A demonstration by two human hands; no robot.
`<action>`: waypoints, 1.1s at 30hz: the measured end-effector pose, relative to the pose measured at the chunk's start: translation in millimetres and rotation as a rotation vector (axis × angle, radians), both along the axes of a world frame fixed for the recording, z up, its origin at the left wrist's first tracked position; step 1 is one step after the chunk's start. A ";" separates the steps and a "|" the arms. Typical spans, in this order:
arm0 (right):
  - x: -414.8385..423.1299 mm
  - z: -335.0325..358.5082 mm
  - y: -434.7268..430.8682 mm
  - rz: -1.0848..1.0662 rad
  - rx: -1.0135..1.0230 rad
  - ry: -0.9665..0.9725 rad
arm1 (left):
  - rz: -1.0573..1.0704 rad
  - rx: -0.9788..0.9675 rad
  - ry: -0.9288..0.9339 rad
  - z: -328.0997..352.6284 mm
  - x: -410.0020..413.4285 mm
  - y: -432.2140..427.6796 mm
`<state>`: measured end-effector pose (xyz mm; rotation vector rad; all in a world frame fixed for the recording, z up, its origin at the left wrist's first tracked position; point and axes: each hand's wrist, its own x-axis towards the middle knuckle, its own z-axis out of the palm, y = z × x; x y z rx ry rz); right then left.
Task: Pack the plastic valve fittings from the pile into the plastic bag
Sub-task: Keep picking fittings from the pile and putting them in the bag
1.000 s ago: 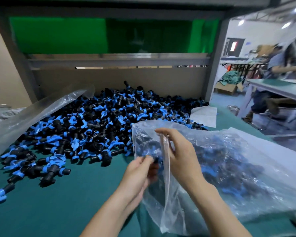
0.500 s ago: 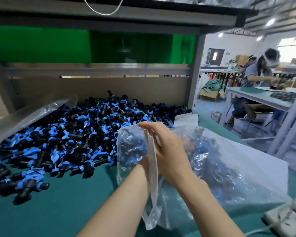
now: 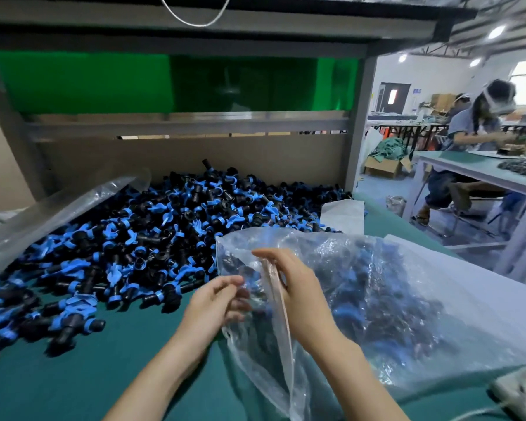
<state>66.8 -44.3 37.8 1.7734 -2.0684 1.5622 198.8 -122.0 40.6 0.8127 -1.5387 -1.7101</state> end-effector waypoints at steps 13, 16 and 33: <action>-9.8 -65.2 -18.6 -0.067 0.165 0.068 | 0.916 -0.739 -1.044 -70.8 118.7 -87.9; -9.6 -65.5 -19.8 -0.073 0.163 0.082 | 0.896 -0.494 -1.161 -71.1 133.4 -100.7; -0.7 -59.9 -20.4 0.024 0.218 -0.040 | 0.507 -0.651 -0.923 -72.3 109.9 -73.4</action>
